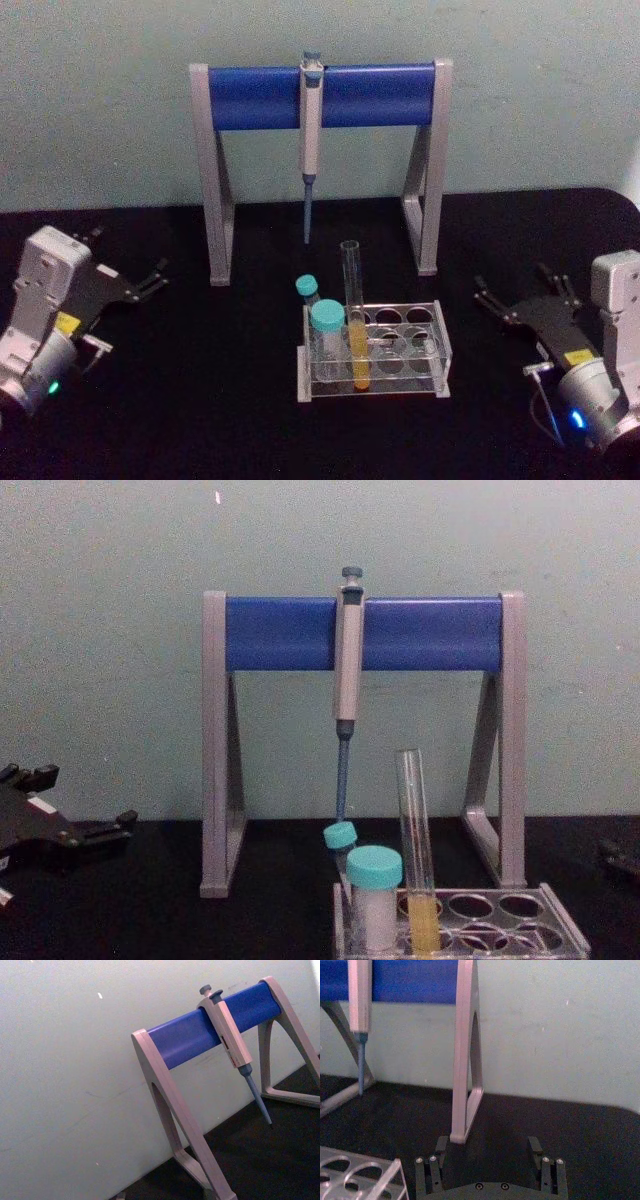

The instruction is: Pick up the test tube from the test tube rack, shake it, then place it back into the test tube rack.

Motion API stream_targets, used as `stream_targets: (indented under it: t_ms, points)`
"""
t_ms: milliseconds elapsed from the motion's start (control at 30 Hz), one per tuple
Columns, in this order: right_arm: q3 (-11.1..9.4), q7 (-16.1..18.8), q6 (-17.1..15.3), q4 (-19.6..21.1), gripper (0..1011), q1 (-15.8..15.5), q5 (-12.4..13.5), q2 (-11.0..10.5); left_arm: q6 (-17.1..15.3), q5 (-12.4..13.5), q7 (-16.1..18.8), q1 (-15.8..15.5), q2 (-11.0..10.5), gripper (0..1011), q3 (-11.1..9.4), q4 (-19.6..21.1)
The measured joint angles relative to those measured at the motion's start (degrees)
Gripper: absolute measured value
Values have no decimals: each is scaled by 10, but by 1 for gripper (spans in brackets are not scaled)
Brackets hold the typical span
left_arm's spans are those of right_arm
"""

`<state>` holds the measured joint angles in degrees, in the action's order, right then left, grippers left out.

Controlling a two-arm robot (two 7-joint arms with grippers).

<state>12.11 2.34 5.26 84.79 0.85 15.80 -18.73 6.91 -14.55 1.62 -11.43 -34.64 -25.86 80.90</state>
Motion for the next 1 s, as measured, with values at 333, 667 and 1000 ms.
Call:
stream_targets:
  t_ms: [333,667,1000]
  points:
    - [-2,18,-14,-36,1000,4,-9,15,0,0,0,0,0,1001,0,0]
    - [-2,39,-16,-57,1000,10,-16,21,0,0,0,0,0,1001,0,0]
    - [-1,37,-15,-55,1000,10,-16,20,0,0,0,0,0,1001,0,0]
